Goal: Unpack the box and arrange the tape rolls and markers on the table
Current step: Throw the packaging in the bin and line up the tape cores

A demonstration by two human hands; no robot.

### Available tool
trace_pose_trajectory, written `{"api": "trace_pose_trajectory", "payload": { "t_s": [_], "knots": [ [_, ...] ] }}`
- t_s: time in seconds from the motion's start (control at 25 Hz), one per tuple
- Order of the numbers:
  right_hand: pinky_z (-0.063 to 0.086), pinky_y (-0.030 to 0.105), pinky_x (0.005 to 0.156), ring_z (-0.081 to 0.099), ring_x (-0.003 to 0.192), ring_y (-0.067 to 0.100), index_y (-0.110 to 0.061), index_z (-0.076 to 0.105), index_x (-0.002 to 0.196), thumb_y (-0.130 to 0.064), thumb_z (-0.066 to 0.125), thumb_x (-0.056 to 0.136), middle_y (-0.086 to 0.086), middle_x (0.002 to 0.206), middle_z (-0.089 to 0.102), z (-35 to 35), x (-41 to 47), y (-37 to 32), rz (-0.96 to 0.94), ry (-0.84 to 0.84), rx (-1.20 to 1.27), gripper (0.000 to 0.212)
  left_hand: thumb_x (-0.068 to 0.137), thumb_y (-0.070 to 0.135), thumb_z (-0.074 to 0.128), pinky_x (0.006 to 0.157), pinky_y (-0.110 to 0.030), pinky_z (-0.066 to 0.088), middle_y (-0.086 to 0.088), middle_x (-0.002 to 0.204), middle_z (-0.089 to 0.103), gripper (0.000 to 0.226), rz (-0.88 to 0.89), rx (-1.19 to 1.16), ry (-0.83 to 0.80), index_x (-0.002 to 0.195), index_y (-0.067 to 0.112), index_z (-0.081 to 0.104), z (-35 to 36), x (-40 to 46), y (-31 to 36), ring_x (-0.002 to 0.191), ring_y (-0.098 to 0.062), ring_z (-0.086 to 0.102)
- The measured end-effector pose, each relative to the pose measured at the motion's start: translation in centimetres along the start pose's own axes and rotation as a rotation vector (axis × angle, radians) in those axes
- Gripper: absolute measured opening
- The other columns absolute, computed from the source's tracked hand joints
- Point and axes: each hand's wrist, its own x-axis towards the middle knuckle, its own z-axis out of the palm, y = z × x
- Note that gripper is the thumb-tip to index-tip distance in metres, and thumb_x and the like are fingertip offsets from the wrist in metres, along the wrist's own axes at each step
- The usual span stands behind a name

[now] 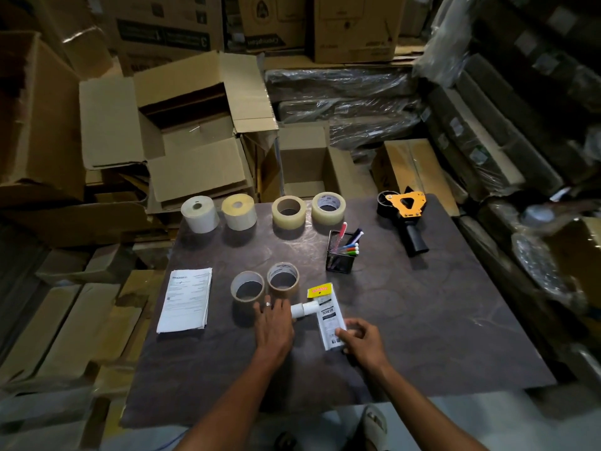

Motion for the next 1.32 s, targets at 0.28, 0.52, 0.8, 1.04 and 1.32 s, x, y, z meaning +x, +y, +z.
{"api": "trace_pose_trajectory", "payload": {
  "t_s": [0.28,0.52,0.8,1.04,1.32],
  "knots": [
    [0.056,0.043,0.073,0.070,0.076,0.029,0.000,0.066,0.105,-0.005,0.073,0.085,0.020,0.089,0.075,-6.5,-0.5,-0.1,-0.003,0.081,0.153,0.022,0.089,0.028,0.067,0.080,-0.034,0.048,-0.007,0.099,0.070,0.025,-0.331,-1.246,-0.047,0.106,0.009,0.066,-0.8,-0.1,6.0,0.088,-0.021,0.064],
    [0.053,0.045,0.075,0.070,0.077,0.031,-0.003,0.068,0.103,-0.007,0.075,0.082,0.021,0.093,0.074,-14.5,-0.5,-1.5,-0.018,0.208,0.312,0.022,0.086,0.020,0.071,0.082,-0.043,0.054,-0.016,0.097,0.074,0.028,-0.502,-1.834,-0.335,0.104,-0.001,0.066,-1.1,1.4,15.5,0.083,-0.028,0.068],
    [0.056,0.025,0.051,0.071,0.059,0.015,-0.002,0.067,0.099,0.001,0.067,0.087,0.007,0.074,0.076,-29.6,2.5,-4.8,-0.092,0.306,0.373,0.012,0.085,0.008,0.068,0.097,-0.048,0.048,-0.017,0.094,0.072,0.017,-0.427,-1.924,-0.505,0.097,-0.004,0.067,-0.9,3.3,32.0,0.084,-0.030,0.068],
    [0.058,0.025,0.059,0.074,0.071,0.019,-0.005,0.067,0.102,-0.001,0.070,0.085,0.009,0.082,0.077,-45.3,8.7,-5.8,-0.069,0.294,0.310,0.017,0.087,0.008,0.067,0.070,-0.034,0.060,-0.020,0.098,0.071,0.028,-0.465,-1.922,-0.566,0.109,-0.009,0.063,-0.2,6.5,48.7,0.079,-0.028,0.070],
    [0.058,0.041,0.072,0.073,0.078,0.027,-0.007,0.070,0.101,-0.006,0.073,0.084,0.013,0.087,0.076,-56.0,13.2,-2.7,0.073,0.322,0.253,0.018,0.085,0.009,0.069,0.075,-0.040,0.060,-0.020,0.090,0.073,0.024,-0.486,-1.738,-0.590,0.103,-0.006,0.066,1.6,9.8,61.5,0.075,-0.028,0.071]
  ]
}}
